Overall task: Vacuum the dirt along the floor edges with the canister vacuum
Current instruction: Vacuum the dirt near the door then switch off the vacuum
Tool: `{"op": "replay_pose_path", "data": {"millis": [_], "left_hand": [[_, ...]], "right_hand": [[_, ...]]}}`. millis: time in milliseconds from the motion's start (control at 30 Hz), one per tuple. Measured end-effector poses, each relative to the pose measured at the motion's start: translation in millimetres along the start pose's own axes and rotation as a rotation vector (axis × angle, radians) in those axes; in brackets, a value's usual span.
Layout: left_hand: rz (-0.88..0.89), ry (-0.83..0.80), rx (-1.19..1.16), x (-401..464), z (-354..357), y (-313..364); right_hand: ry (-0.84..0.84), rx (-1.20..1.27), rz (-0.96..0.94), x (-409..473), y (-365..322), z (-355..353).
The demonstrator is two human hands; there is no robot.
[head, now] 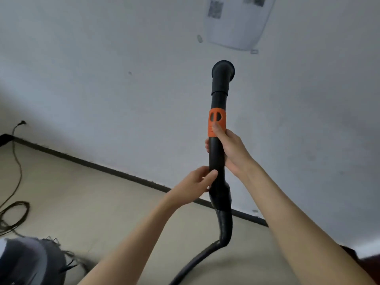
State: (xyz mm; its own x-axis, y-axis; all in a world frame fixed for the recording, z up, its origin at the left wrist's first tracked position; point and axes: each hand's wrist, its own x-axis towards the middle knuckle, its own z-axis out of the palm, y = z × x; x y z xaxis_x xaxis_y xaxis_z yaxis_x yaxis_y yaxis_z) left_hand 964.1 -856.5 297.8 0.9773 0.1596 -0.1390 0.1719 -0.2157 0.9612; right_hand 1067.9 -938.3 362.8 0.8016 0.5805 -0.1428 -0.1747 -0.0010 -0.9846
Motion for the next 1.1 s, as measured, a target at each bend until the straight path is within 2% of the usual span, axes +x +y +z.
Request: {"op": "replay_pose_path", "data": {"millis": [300,500,633,767,933,1033,1100], "left_hand": [[0.216,-0.155,0.033,30.0,155.6,65.6],[0.244,-0.277,0.025,49.9,287.1,91.8],[0.255,-0.339,0.009,67.8,380.5,108.3],[0.288,-0.310,-0.002,82.5,467.3,126.4],[0.276,-0.289,-0.039,102.5,545.5,139.4],[0.209,-0.250,-0.118,131.2,572.2,145.1],[0.148,-0.219,-0.232,153.8,586.1,146.1]], "right_hand": [[0.328,0.114,-0.135,-99.9,-39.5,-152.2],[0.474,-0.013,-0.151,-158.7,-32.8,-272.8],[0.540,0.003,-0.129,-192.3,-26.6,-368.5],[0.627,0.050,-0.125,-217.9,-25.3,-451.1],[0.686,-0.015,-0.123,-234.2,-10.7,-543.6],[0.726,0.053,-0.024,-241.4,26.3,-590.4],[0.657,0.065,0.097,-245.7,68.2,-612.6]]}}
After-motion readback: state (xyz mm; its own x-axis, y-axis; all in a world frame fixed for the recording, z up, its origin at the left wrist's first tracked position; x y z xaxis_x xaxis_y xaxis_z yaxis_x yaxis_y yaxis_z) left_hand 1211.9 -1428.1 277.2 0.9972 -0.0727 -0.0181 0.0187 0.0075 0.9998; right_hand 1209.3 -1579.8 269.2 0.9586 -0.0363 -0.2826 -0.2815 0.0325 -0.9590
